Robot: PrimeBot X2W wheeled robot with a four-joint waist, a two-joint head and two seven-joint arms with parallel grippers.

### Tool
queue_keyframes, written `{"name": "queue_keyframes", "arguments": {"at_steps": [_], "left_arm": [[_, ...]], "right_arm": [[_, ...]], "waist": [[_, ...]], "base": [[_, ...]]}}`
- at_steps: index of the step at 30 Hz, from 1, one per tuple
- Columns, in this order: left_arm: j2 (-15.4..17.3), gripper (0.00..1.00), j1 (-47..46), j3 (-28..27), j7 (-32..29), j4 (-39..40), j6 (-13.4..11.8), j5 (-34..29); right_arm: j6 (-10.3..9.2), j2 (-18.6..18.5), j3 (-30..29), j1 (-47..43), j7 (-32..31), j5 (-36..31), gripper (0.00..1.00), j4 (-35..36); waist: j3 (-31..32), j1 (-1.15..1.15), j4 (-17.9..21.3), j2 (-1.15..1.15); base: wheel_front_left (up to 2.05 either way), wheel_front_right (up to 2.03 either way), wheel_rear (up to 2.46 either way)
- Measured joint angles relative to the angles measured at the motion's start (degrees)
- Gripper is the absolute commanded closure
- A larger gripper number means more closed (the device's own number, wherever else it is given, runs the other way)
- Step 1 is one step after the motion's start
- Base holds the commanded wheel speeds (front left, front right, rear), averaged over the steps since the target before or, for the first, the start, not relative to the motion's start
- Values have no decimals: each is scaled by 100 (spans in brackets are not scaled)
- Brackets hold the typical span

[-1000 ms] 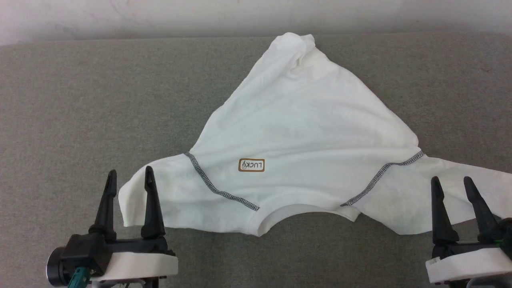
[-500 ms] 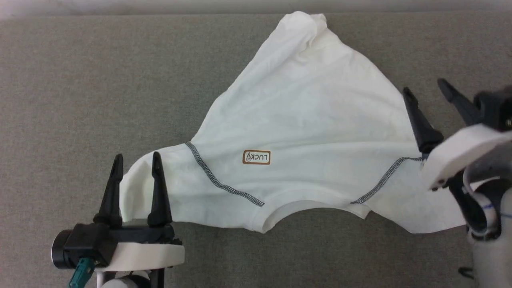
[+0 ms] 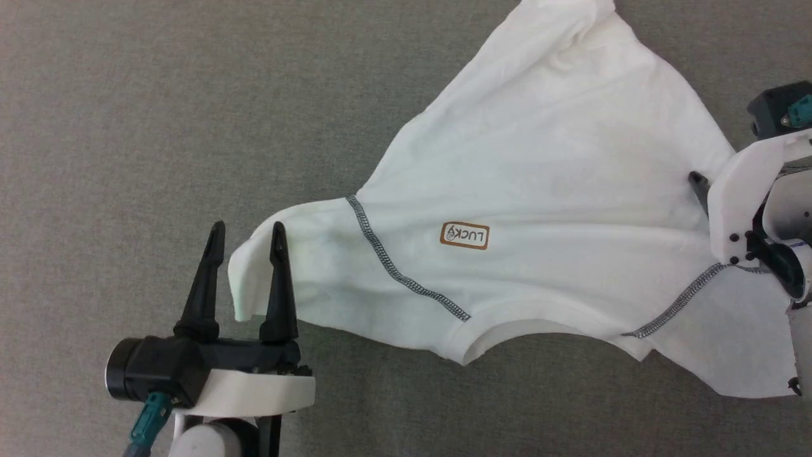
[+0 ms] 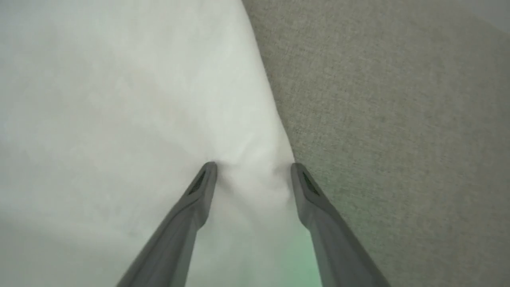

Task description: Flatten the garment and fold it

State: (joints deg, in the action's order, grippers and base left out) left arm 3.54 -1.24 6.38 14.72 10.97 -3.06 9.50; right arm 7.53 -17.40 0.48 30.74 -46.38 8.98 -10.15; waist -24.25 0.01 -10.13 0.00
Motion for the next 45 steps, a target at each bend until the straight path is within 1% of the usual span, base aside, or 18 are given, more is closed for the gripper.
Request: {"name": "queue_keyframes", "arguments": {"at_steps": [4,5,6,7,8,13,16,17,18,21,23,26,30,31,32,33,40,45], "left_arm": [[-18,0,-47,46,1,-59,15,8],[-21,0,-52,56,1,-80,49,9],[-26,0,-57,80,1,-115,56,9],[-26,0,-57,80,1,-115,56,9],[-30,0,-64,96,1,-133,57,10],[-35,0,-118,110,1,-169,90,18],[-36,0,-127,151,1,-164,119,22],[-36,0,-169,194,1,-142,149,74],[-36,0,-169,194,1,-142,149,74],[-38,0,-306,326,1,-136,152,168],[-40,0,-388,409,0,-162,152,231],[-45,0,-489,528,1,-216,151,346],[-47,0,-626,657,1,-271,149,435],[-48,0,-660,684,1,-277,146,452],[-49,0,-691,705,1,-291,143,463],[-49,0,-717,723,1,-307,142,463],[-52,0,-799,697,1,-357,141,401],[-54,0,-772,555,1,-372,142,292]], "right_arm": [[-1,-75,-74,45,7,45,0,-121],[-2,-90,-105,66,13,74,24,-156],[-2,-116,-183,102,132,110,57,-193],[-2,-116,-183,102,132,110,85,-193],[-2,-137,-192,118,221,110,100,-202],[0,-229,-108,393,645,109,100,-213],[0,-553,89,922,967,35,100,-58],[0,-758,254,1406,1137,-32,100,-3],[0,-758,254,1406,1137,-32,100,-3],[0,-1103,633,2098,1446,-222,100,-47],[1,-1327,953,2453,1595,-352,100,-189],[1,-1429,1139,2769,1653,-365,100,-613],[1,-1570,1457,2905,1780,-526,100,-1125],[1,-1594,1499,2913,1839,-568,80,-1229],[1,-1599,1503,2914,1892,-604,56,-1350],[1,-1592,1484,2917,1938,-622,0,-1473],[1,-1301,1389,2995,2453,-615,0,-1850],[0,-993,942,2869,2962,-357,0,-1742]], "waist": [[-95,-1,-152,0],[-123,-1,-197,0],[-165,-1,-277,0],[-165,-1,-277,0],[-178,-1,-314,0],[-131,0,-410,0],[-136,0,-466,0],[-193,-1,-501,0],[-193,-1,-501,0],[-333,0,-577,0],[-434,0,-644,0],[-573,0,-777,0],[-741,0,-972,0],[-779,0,-1019,0],[-816,0,-1063,0],[-853,0,-1097,0],[-920,0,-1096,0],[-711,-1,-981,0]], "base": [[0,0,0],[0,0,0],[0,0,0],[0,0,0],[0,0,0],[0,0,0],[0,0,0],[0,0,0],[0,0,0],[0,0,0],[0,0,0],[0,0,0],[0,0,0],[0,0,0],[0,0,0],[0,0,0],[0,0,0],[0,0,0]]}}
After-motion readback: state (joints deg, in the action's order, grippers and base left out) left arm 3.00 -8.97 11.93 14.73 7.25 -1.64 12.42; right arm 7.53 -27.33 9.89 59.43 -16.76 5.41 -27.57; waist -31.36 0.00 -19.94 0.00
